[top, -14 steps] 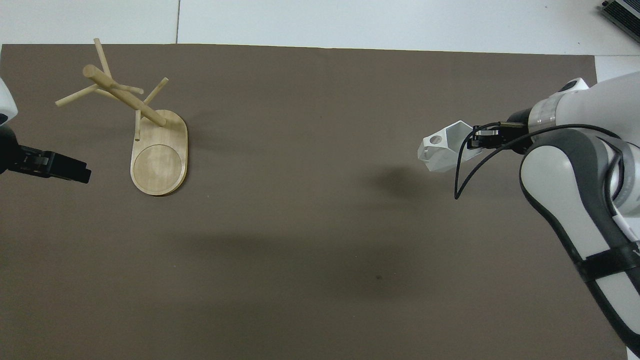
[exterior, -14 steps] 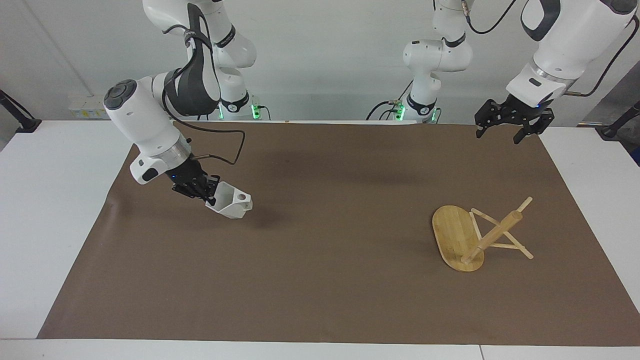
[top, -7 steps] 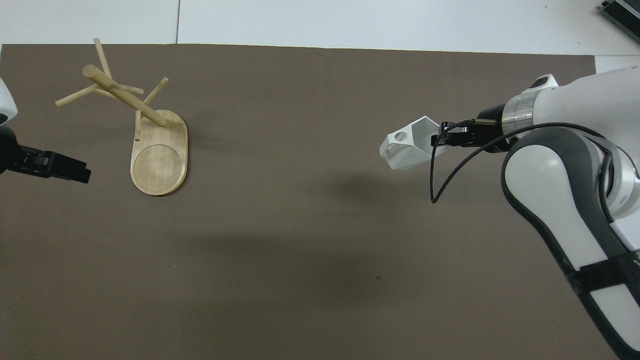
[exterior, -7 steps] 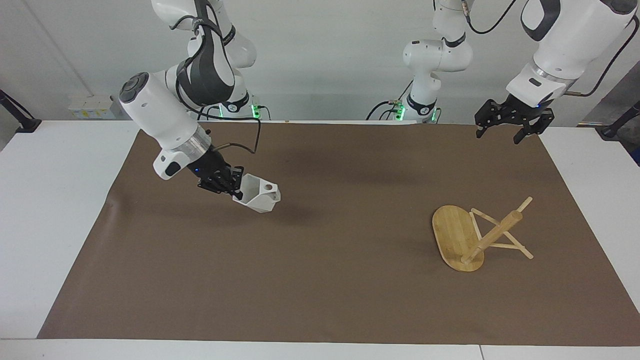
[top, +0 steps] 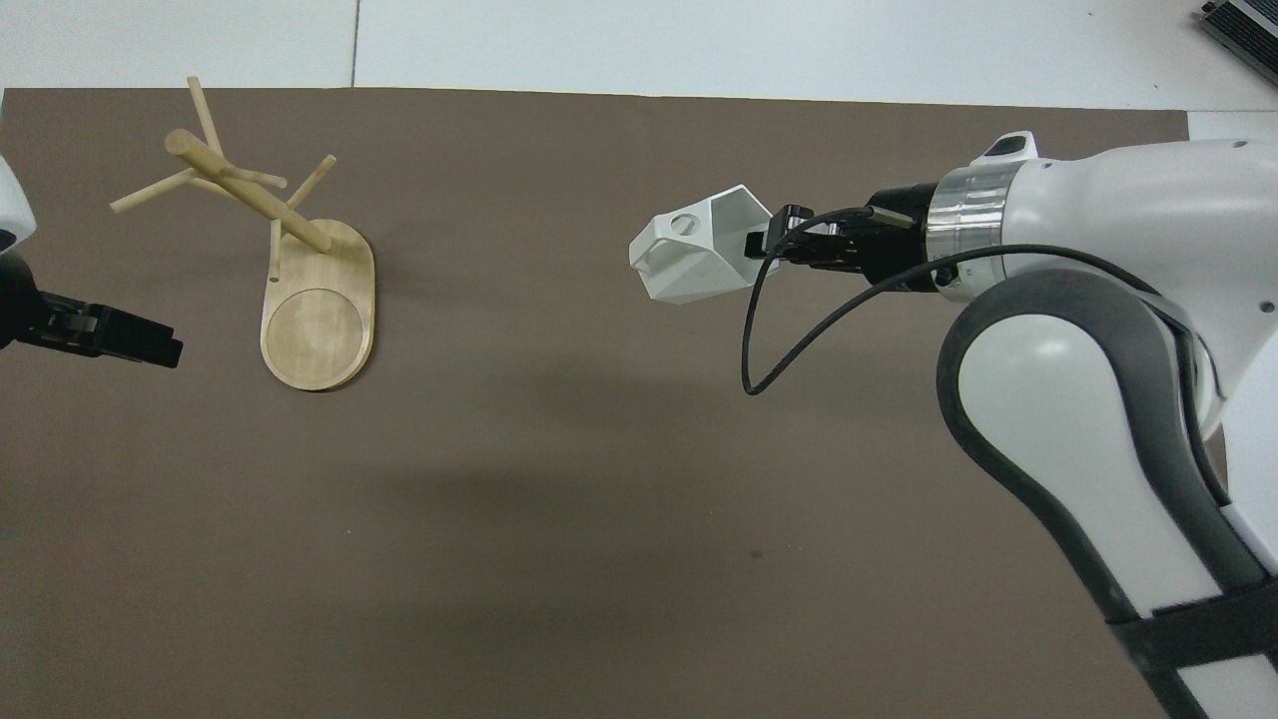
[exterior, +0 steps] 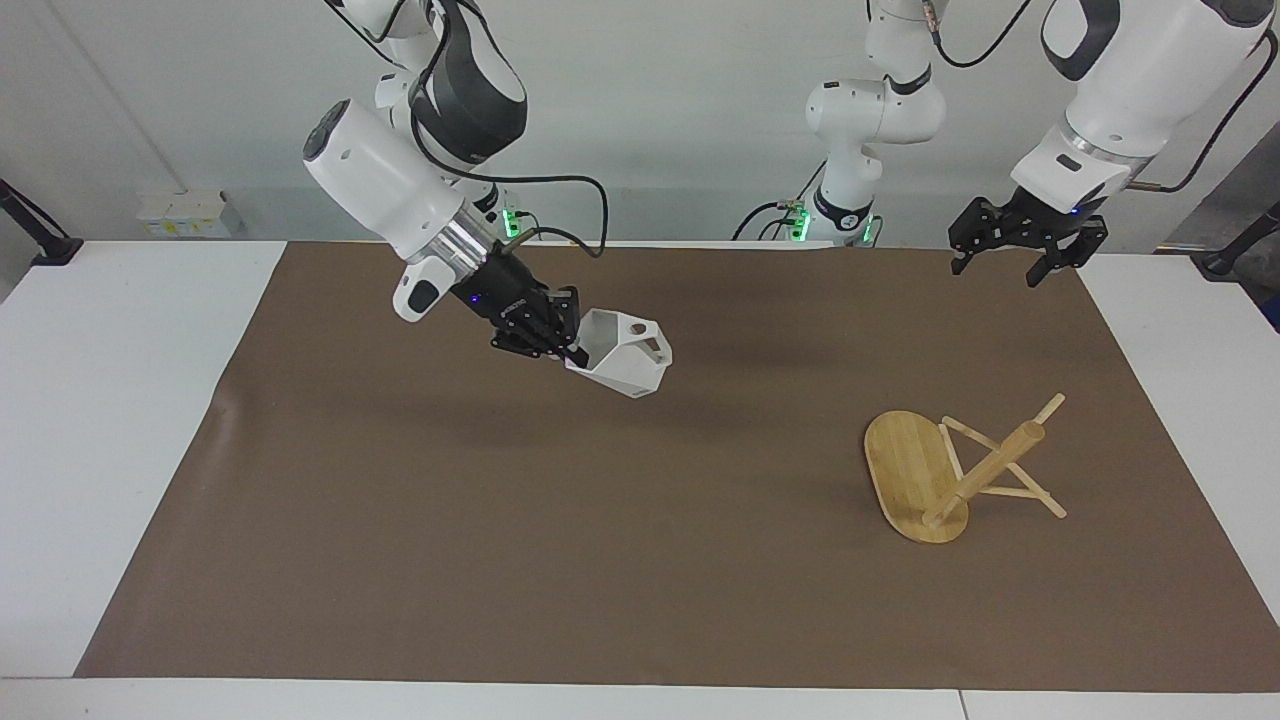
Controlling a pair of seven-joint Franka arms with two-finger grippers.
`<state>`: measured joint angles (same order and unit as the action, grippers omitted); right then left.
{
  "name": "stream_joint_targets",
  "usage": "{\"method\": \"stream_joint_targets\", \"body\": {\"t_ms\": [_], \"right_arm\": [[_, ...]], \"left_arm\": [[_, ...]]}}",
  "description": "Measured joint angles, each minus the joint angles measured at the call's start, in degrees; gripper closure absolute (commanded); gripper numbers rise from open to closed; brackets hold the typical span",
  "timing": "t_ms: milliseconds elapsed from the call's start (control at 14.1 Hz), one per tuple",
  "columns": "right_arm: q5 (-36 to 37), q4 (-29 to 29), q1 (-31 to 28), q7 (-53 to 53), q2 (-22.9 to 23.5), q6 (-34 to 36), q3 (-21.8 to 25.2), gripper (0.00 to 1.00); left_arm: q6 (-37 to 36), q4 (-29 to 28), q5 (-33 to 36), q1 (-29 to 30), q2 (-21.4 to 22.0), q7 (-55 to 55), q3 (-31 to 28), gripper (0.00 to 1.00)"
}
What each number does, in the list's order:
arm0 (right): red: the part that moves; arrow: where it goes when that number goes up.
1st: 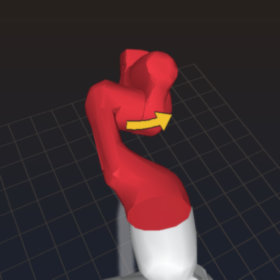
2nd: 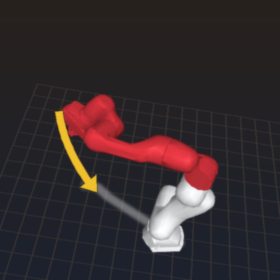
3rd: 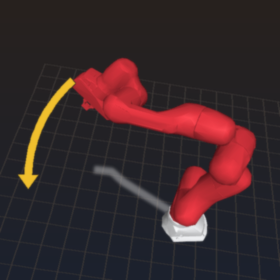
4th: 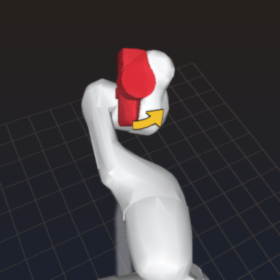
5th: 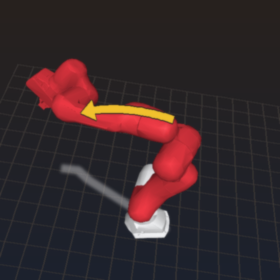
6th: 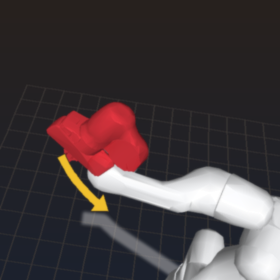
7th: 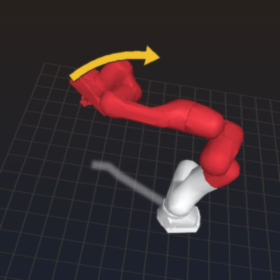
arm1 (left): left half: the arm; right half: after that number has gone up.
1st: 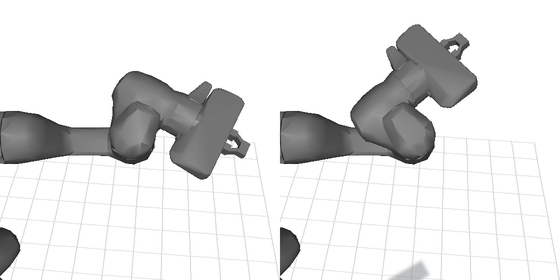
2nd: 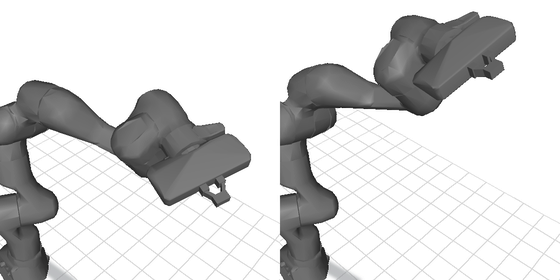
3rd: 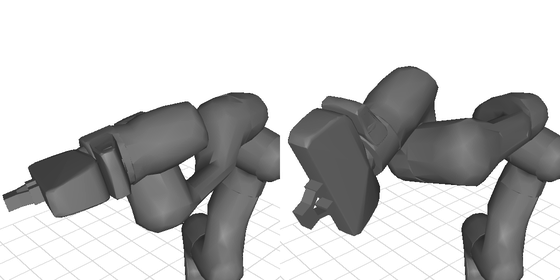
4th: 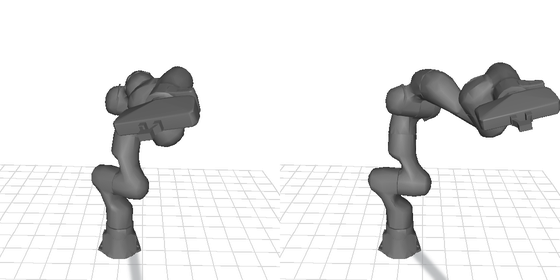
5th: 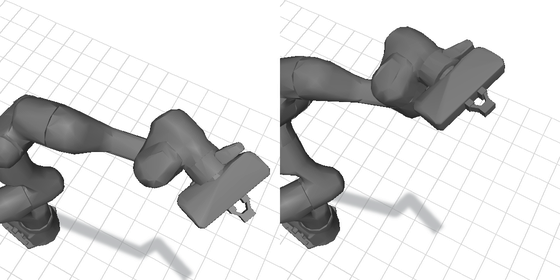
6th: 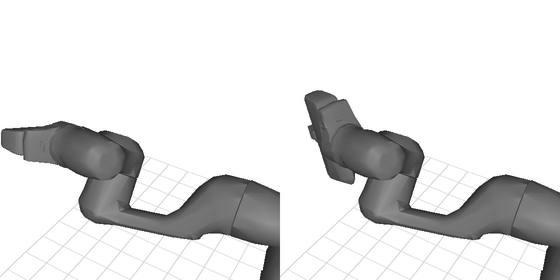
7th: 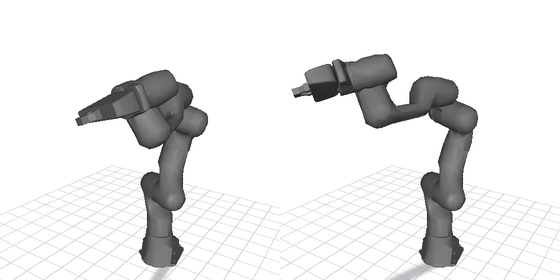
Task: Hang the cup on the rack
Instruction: 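Hold the cup with the right gripper while the left gripper approaches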
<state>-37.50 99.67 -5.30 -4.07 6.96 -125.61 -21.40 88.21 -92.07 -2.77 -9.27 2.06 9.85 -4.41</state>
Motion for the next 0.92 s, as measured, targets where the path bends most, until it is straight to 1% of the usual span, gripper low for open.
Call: {"method": "stream_joint_targets", "body": {"t_ms": [142, 355, 638, 780, 922], "right_arm": [[-0.6, -0.9, 0.0, 0.0, -0.4, 0.5, -0.3, 1.0], [-1.2, -1.9, 0.0, 0.1, -0.5, 0.5, -2.4, 1.0], [-1.2, -2.6, -0.1, 0.2, -0.5, 0.3, -3.2, 1.0], [-1.3, -2.6, -0.1, 0.2, -0.3, -1.0, -3.3, 1.0], [-1.3, -2.6, -0.1, 0.2, 0.6, -3.3, -4.3, 1.0]], "left_arm": [[0.8, 0.0, -1.1, 0.0, 0.2, 4.6, 0.2, 0.0], [3.0, -0.1, -4.7, -0.1, 0.2, 12.9, 0.3, 0.0], [5.7, -0.9, -9.9, -0.4, 0.2, 27.4, 0.8, 0.0], [6.7, -1.3, -12.0, -1.2, 0.1, 32.5, 1.4, 0.0], [7.3, -1.5, -14.3, -2.5, 0.2, 37.6, 1.8, 0.0]]}}
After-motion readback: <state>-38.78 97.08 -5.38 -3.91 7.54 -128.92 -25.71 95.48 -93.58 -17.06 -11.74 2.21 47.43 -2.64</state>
